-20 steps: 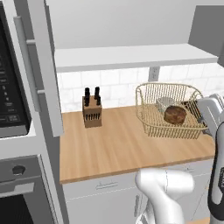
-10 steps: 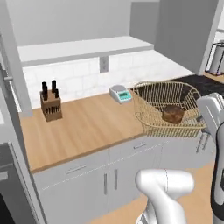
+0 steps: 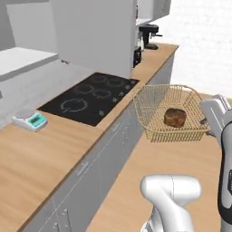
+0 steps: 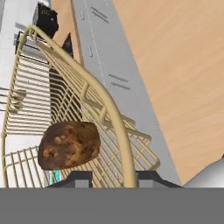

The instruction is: Open the cabinet, pick up the bread from the cabinet and place it in the basket. Then move the basket to the dining counter.

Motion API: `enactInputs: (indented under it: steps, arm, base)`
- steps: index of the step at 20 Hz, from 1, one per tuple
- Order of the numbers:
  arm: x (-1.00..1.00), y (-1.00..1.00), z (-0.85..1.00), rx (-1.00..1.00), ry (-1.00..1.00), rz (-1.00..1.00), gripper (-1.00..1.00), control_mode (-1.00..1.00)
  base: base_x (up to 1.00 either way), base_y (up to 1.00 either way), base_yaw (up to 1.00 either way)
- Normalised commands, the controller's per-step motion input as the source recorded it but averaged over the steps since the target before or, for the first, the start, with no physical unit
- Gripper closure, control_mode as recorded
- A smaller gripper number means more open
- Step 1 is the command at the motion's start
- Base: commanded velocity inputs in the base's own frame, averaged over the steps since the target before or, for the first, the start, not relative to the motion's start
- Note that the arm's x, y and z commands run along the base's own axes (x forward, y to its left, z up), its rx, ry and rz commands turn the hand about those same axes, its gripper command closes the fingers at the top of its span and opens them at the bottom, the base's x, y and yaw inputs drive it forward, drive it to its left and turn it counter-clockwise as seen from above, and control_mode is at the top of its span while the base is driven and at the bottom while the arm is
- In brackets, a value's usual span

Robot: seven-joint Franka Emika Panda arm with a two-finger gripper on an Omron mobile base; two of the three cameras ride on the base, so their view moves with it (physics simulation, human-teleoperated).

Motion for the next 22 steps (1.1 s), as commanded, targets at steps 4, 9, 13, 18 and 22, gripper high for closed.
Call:
enactInputs:
  steps: [4,9,13,18,22]
  arm:
    - [0.0,0.0,0.0,0.0,0.0,0.0,1.0,1.0]
    - [0.0,0.0,0.0,0.0,0.0,0.0,1.0,1.0]
    - [0.0,0.0,0.0,0.0,0.0,0.0,1.0,1.0]
    - [0.0,0.0,0.0,0.0,0.0,0.0,1.0,1.0]
    - [0.0,0.0,0.0,0.0,0.0,0.0,1.0,1.0]
  base:
    - [0.0,0.0,-1.0]
    - [0.0,0.0,-1.0]
    - [0.0,-0.1,-0.97]
    - [0.0,-0.18,-0.94]
    - [0.01,0.0,-0.99]
